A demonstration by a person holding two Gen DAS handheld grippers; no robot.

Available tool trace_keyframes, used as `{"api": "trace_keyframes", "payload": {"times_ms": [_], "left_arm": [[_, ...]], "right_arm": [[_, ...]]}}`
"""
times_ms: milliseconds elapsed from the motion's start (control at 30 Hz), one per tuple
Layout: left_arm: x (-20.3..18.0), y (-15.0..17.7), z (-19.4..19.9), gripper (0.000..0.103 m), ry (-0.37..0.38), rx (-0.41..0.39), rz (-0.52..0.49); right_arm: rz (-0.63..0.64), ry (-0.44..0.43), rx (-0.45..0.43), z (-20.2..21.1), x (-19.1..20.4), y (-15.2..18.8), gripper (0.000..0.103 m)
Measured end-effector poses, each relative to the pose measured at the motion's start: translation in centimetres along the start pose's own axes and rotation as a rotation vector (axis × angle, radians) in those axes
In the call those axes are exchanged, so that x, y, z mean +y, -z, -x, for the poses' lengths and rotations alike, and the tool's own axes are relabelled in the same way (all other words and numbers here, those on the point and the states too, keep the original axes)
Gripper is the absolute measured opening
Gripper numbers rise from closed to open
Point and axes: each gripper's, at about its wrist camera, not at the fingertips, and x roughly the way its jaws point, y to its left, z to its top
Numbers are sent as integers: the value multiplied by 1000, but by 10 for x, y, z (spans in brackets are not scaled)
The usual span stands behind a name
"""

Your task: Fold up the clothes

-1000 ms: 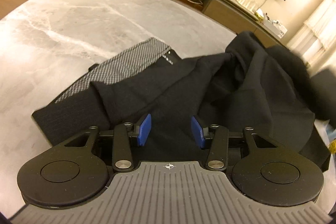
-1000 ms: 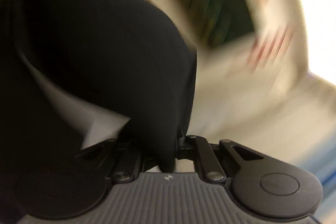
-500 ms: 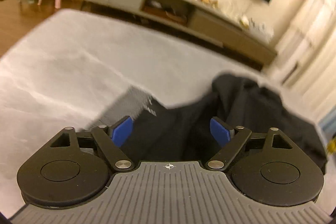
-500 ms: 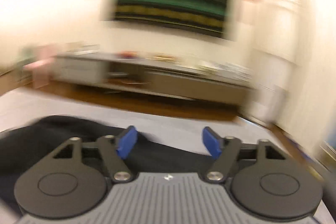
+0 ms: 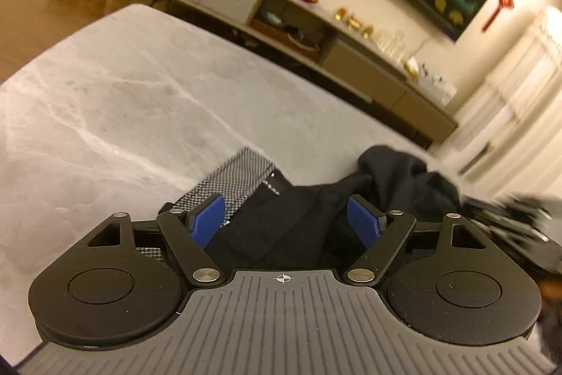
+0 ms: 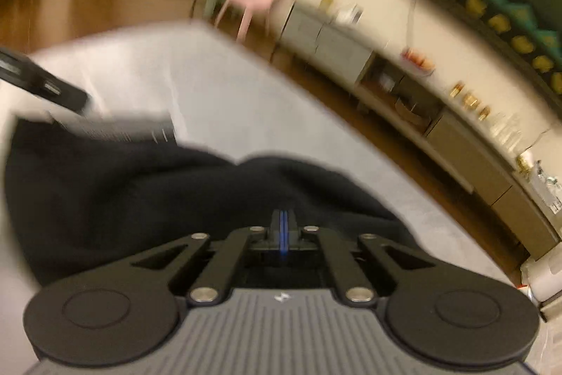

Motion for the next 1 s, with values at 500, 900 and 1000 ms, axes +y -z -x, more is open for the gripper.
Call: {"api": "trace_keyframes", "payload": {"times_ms": [500, 900, 1000], "left_arm": [[-26, 20, -35, 76, -72, 28, -68], [-31, 18, 0, 77, 26, -3, -51], [-47, 26, -1, 77, 46, 25, -107]], "right_arm": [[-78, -120, 173, -120, -15, -47, 94], [-79, -133, -47, 82, -27, 71, 3], [-94, -58, 89, 100, -20, 149, 3]]}}
